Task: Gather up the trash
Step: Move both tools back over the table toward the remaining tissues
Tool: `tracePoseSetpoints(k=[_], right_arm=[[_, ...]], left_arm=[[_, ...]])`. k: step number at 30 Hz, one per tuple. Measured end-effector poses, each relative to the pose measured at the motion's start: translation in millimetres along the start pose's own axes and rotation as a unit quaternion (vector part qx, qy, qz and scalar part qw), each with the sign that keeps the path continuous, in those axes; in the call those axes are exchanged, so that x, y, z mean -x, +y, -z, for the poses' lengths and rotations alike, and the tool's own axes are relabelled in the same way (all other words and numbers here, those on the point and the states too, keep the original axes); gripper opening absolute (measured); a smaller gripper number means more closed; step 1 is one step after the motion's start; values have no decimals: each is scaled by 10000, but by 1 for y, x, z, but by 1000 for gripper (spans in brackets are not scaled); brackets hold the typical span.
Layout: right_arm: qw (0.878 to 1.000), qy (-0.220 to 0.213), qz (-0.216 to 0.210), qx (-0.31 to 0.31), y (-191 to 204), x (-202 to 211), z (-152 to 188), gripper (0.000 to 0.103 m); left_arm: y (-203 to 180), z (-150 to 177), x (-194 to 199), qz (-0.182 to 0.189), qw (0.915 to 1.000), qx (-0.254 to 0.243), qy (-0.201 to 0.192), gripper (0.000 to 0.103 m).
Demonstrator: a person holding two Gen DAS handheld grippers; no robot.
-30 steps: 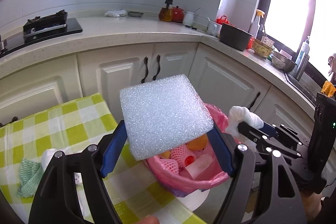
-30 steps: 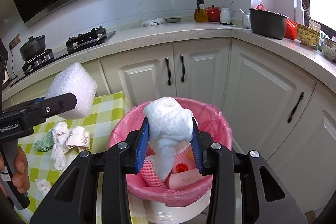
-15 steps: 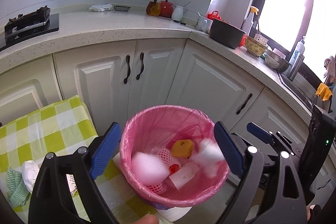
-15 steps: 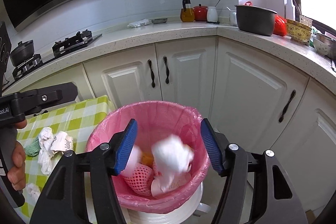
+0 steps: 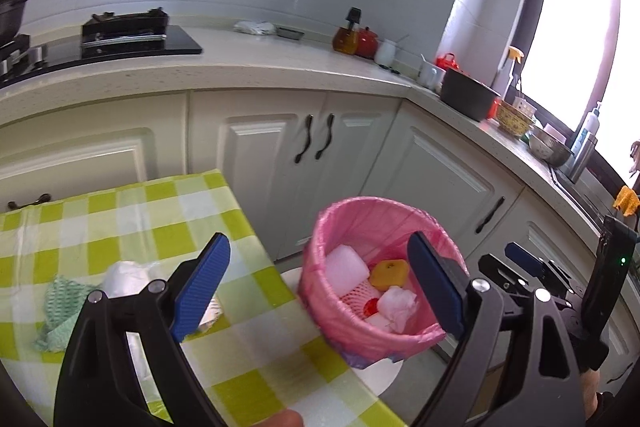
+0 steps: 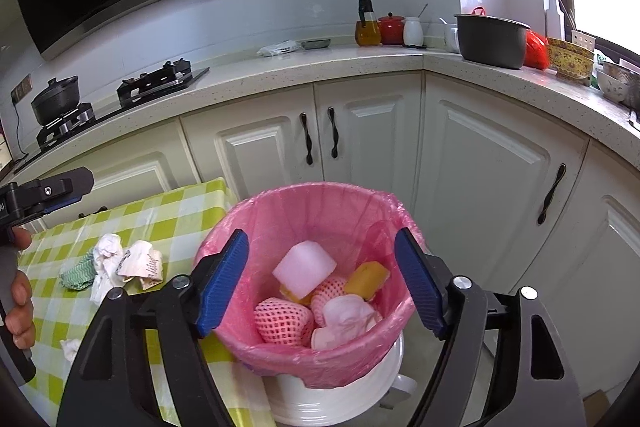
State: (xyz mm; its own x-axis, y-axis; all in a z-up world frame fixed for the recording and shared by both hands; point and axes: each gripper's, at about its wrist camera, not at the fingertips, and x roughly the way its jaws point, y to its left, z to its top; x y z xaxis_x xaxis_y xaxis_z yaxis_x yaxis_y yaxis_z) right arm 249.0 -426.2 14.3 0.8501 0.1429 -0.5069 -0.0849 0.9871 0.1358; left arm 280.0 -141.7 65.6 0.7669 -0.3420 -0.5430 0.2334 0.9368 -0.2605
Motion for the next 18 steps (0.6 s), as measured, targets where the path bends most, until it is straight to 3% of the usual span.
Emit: tracePoseSetpoints(k=[9, 18], right_arm=[[9995, 60, -301, 78, 38, 14, 16, 78], [9957, 305, -810, 333, 89, 20, 49, 79]], left_arm=[[53, 24, 60, -561, 9980, 153, -263, 88], [108, 79, 103, -1053, 9938, 354, -99, 88]])
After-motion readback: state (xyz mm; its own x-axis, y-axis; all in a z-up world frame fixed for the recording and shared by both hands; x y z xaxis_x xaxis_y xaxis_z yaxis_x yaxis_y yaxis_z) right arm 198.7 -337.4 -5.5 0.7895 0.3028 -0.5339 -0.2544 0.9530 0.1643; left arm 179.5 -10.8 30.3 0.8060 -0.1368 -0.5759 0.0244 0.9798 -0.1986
